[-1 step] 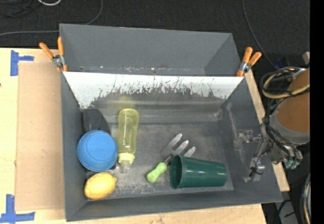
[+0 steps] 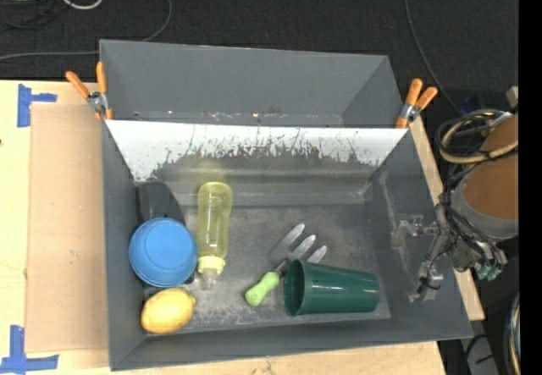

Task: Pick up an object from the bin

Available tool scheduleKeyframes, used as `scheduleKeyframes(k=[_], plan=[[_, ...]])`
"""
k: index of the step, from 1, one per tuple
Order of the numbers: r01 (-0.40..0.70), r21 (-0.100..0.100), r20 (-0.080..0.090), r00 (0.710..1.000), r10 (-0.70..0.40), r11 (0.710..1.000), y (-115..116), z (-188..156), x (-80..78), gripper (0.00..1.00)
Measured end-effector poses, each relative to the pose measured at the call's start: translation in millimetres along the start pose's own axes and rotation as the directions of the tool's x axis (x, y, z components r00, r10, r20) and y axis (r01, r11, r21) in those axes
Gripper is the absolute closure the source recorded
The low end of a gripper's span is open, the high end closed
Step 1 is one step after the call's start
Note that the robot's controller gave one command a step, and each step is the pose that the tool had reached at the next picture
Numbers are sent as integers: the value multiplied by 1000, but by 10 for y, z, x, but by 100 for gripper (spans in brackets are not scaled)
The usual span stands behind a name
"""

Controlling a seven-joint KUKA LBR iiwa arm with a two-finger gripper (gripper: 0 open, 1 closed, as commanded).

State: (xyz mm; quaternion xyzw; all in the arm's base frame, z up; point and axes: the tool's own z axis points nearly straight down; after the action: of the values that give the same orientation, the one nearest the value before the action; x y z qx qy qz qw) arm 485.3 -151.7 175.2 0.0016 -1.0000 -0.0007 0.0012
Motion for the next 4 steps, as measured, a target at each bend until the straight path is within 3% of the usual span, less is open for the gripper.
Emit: scheduleKeyframes(k=[1, 2, 3, 4], plan=[[154, 2, 17, 988, -154, 988, 983, 1039, 79, 0], [163, 6, 8, 987, -163, 987, 933, 416, -8, 0], [42, -2, 1, 999, -42, 999, 1174, 773, 107, 0], [269, 9, 19, 963, -269, 963, 1173, 1042, 54, 0]])
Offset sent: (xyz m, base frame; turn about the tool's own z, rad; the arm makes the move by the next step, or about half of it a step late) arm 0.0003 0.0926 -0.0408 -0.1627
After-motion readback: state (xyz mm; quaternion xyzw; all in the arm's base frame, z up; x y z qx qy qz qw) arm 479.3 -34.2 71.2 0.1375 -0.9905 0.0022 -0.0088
